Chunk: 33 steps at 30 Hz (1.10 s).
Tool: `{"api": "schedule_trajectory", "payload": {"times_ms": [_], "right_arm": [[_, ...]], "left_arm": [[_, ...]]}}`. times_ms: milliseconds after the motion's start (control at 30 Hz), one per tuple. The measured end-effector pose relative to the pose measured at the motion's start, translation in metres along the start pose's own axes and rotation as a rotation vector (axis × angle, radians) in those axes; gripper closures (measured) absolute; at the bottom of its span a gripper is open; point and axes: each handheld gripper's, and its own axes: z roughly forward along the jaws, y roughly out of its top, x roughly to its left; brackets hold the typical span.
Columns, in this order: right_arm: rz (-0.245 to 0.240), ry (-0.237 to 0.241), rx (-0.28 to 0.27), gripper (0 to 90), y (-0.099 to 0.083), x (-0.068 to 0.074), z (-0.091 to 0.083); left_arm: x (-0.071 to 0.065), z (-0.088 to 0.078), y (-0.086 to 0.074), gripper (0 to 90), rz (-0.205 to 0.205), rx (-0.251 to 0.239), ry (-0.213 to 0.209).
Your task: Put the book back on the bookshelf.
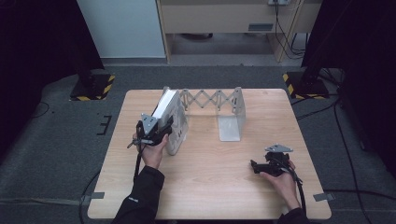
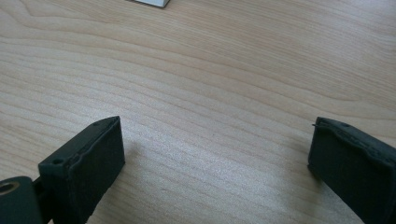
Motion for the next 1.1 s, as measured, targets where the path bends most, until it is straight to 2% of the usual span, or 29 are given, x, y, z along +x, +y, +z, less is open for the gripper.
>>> {"api": "schedule_trajectory", "payload": {"times_ms": [167, 300, 400, 500, 567, 633, 700, 767, 867, 1000, 1067, 1100], "right_arm": [[0.0, 0.0, 0.0, 4.0, 0.0, 0.0, 0.0], [0.001, 0.0, 0.0, 4.0, 0.0, 0.0, 0.0], [0.0, 0.0, 0.0, 4.0, 0.0, 0.0, 0.0], [0.0, 0.0, 0.0, 4.0, 0.0, 0.0, 0.0], [0.0, 0.0, 0.0, 4.0, 0.0, 0.0, 0.0], [0.0, 0.0, 0.0, 4.0, 0.0, 0.0, 0.0], [0.0, 0.0, 0.0, 4.0, 0.0, 0.0, 0.0], [0.0, 0.0, 0.0, 4.0, 0.0, 0.0, 0.0], [0.001, -0.001, 0.001, 4.0, 0.0, 0.0, 0.0], [-0.001, 0.0, 0.0, 4.0, 0.0, 0.0, 0.0], [-0.001, 0.0, 0.0, 4.0, 0.0, 0.0, 0.0], [0.0, -0.001, 0.0, 4.0, 0.0, 0.0, 0.0]], "left_arm": [[-0.001, 0.002, -0.001, 49.9, -0.007, -0.006, -0.013], [0.002, -0.001, -0.003, 48.3, -0.01, -0.012, -0.041], [0.005, -0.006, -0.006, 45.9, -0.012, -0.009, -0.084], [0.007, -0.012, -0.008, 40.8, -0.009, 0.036, -0.111], [0.007, -0.017, -0.015, 40.3, -0.026, 0.022, -0.144], [0.007, -0.02, -0.02, 40.5, -0.011, 0.063, -0.147], [0.007, -0.021, -0.031, 42.5, -0.025, 0.078, -0.152], [0.008, -0.018, -0.037, 44.8, -0.026, 0.117, -0.156], [0.009, -0.016, -0.042, 46.2, -0.058, 0.101, -0.164], [0.009, -0.015, -0.043, 47.0, -0.062, 0.091, -0.156], [0.008, -0.014, -0.043, 48.0, -0.056, 0.085, -0.142], [0.007, -0.015, -0.042, 48.9, -0.036, 0.088, -0.127]]}}
